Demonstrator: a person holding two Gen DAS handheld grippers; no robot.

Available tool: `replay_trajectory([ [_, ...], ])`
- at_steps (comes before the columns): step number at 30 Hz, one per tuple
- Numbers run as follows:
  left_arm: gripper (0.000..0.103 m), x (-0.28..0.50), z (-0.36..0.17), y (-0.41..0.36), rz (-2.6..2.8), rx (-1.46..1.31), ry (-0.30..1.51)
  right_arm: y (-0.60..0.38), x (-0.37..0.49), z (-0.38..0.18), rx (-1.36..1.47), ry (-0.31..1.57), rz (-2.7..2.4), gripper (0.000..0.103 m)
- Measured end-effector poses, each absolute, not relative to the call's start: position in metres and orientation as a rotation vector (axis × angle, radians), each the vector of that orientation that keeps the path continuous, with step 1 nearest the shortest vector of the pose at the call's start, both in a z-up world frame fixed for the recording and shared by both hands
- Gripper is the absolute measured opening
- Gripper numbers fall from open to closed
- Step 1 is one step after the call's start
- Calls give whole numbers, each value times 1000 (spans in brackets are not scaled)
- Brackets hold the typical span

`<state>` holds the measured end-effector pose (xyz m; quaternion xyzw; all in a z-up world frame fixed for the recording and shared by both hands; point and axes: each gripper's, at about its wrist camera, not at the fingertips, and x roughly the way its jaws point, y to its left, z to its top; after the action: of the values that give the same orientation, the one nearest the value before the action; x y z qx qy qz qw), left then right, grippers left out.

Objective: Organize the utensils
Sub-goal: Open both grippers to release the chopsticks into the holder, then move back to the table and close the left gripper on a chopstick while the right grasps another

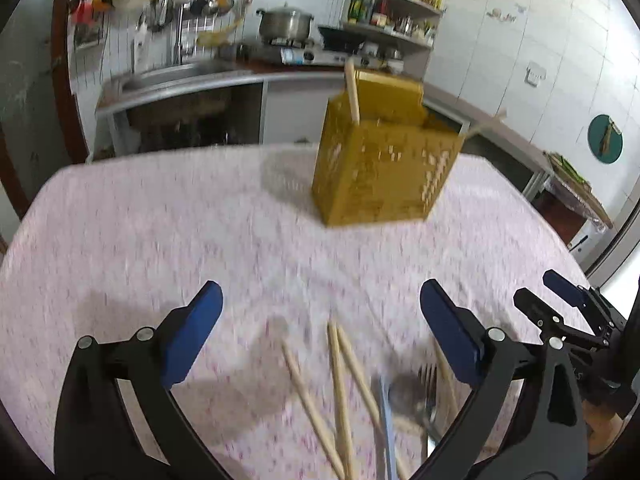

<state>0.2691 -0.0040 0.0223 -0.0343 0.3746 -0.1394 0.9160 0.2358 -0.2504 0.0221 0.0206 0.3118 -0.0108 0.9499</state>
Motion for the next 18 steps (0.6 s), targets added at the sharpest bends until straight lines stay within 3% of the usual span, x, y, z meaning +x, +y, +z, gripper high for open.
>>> replay_trajectory([
  [18,97,237,-11,-5,-163,34,751,-214,207,-4,75,689,-87,67],
])
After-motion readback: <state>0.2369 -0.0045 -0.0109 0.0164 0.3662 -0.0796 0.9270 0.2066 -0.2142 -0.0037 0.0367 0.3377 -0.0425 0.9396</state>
